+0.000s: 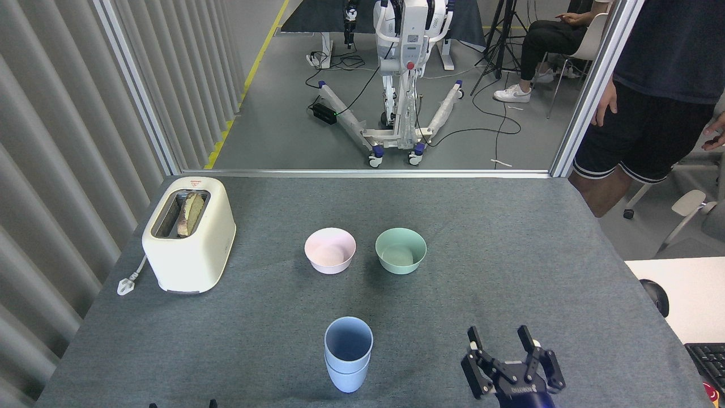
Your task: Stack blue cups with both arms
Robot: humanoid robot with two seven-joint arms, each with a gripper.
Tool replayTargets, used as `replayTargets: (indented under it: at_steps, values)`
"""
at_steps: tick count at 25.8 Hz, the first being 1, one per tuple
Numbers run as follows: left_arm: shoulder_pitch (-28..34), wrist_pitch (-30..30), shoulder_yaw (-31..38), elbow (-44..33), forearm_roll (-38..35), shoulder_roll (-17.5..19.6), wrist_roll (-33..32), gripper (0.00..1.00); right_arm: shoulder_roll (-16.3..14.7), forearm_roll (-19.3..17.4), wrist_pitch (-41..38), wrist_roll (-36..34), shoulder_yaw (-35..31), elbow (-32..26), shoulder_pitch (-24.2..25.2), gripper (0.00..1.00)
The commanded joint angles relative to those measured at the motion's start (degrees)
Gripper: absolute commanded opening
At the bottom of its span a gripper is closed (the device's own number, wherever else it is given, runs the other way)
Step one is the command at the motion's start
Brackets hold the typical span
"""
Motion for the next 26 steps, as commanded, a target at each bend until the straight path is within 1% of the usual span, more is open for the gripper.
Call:
replayTargets:
  at_steps: [1,2,4,5,12,17,26]
  values:
    - [-0.38,-0.27,-1.21,0.28,0.00,-0.17,-0.27,1.00,-1.42,-0.38,0.01,-1.85,-1.87,0.42,6.93,1.00]
    - [-0.55,-0.27,-1.73,0.28,0.00,-0.17,-0.36,1.00,-1.16,-0.38,0.18,-3.26,-1.87,0.42,8.51,1.00]
    - [-0.55,-0.18,-2.44,0.19,0.00,-0.26,-0.36,1.00,-0.63,-0.38,0.36,-5.54,-1.96,0.42,9.91,1.00]
    - [-0.55,-0.18,-2.53,0.10,-0.09,-0.26,-0.36,1.00,-0.37,-0.38,0.36,-5.63,-1.96,0.42,10.00,1.00]
    - [-0.55,-0.36,-2.61,-1.48,0.00,-0.08,-0.53,1.00,-1.16,-0.21,0.36,-5.54,-1.78,0.50,9.47,1.00]
    - [-0.55,-0.44,-2.53,-1.57,0.00,-0.17,-0.62,1.00,-0.28,-0.82,0.18,-5.63,-1.87,0.77,9.56,1.00]
    - [-0.47,-0.44,-2.53,-1.48,-0.09,-0.08,-0.62,1.00,-0.19,-0.74,0.01,-5.28,-1.87,0.77,9.65,1.00]
